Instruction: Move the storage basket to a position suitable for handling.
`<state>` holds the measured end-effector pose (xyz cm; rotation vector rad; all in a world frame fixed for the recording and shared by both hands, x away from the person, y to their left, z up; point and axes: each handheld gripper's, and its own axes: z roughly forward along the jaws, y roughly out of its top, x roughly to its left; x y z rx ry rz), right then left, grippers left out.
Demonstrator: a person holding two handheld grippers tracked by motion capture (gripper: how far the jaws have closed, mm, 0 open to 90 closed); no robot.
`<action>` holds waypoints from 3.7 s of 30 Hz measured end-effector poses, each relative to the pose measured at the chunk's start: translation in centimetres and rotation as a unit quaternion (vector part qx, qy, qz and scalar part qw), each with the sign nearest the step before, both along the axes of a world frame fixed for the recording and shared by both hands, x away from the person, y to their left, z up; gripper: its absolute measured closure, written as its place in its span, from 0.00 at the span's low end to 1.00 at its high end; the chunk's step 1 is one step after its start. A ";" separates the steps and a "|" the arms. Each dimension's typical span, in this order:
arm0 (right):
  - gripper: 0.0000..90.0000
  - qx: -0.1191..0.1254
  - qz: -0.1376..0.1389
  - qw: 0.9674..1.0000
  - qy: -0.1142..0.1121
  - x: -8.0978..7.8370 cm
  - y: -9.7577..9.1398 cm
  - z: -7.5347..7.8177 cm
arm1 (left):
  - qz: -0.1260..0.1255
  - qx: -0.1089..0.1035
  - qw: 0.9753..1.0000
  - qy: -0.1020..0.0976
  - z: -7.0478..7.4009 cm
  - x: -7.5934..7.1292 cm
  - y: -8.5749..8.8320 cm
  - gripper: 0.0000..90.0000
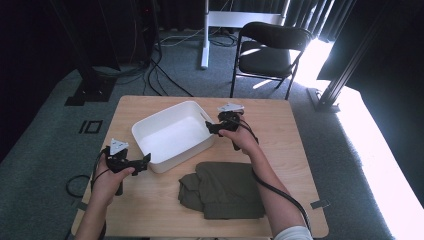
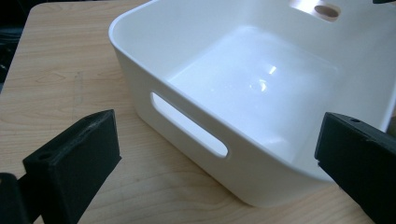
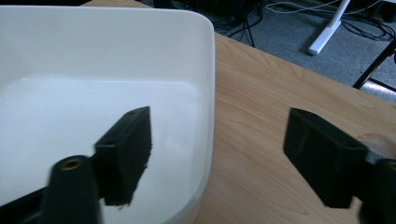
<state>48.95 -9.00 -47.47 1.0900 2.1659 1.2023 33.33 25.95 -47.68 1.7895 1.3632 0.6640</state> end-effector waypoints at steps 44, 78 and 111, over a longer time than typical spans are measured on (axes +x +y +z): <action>0.93 -0.029 -0.059 0.998 0.026 -1.0 0.3 -1.5 | 0.075 -0.030 0.996 0.026 -0.9 2.4 -3.0 0.71; 0.92 -0.021 -0.116 0.992 0.040 -2.0 -5.1 -1.4 | 0.027 -0.035 0.999 0.025 -1.0 5.6 -7.1 0.74; 0.92 0.005 -0.194 0.980 0.045 -4.1 -11.6 -1.7 | -0.045 -0.029 0.998 0.027 -1.0 9.3 -12.5 0.75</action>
